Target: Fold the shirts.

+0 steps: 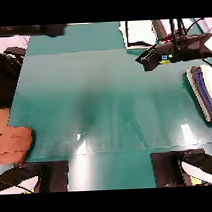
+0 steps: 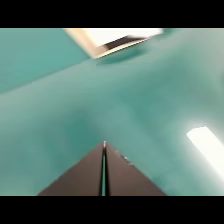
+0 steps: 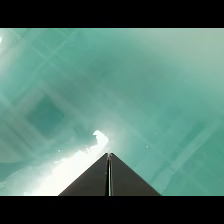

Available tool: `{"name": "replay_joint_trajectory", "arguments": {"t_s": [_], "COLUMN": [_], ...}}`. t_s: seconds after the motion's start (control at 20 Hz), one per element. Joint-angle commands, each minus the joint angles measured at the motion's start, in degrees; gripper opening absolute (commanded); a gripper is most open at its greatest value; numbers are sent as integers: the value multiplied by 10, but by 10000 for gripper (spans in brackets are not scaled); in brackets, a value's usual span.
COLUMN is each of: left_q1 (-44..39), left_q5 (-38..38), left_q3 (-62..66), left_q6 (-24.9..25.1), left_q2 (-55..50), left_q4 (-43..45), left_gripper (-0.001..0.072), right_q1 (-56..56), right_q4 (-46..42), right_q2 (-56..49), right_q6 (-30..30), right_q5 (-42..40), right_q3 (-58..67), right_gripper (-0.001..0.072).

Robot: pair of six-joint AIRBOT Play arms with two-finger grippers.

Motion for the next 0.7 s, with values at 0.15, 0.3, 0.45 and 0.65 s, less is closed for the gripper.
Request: {"name": "replay_joint_trajectory", "arguments": {"t_s": [0.15, 0.3, 0.45, 0.65], "left_q1": [208, 284, 340, 366], "left_q5": [-147, -210, -227, -163], "left_q3": [-223, -397, -554, -678], "left_q6": [-26, -11, -11, -22], "left_q2": [163, 242, 269, 268], "left_q4": [99, 181, 249, 264], "left_gripper": [23, 24, 560, 641], "right_q1": [1, 1, 1, 1], "right_q4": [0, 0, 0, 0], "right_q2": [0, 0, 0, 0], "right_q6": [0, 0, 0, 0], "right_q5": [2, 2, 2, 2], "right_q3": [0, 0, 0, 0], "right_gripper": [19, 19, 19, 19]}}
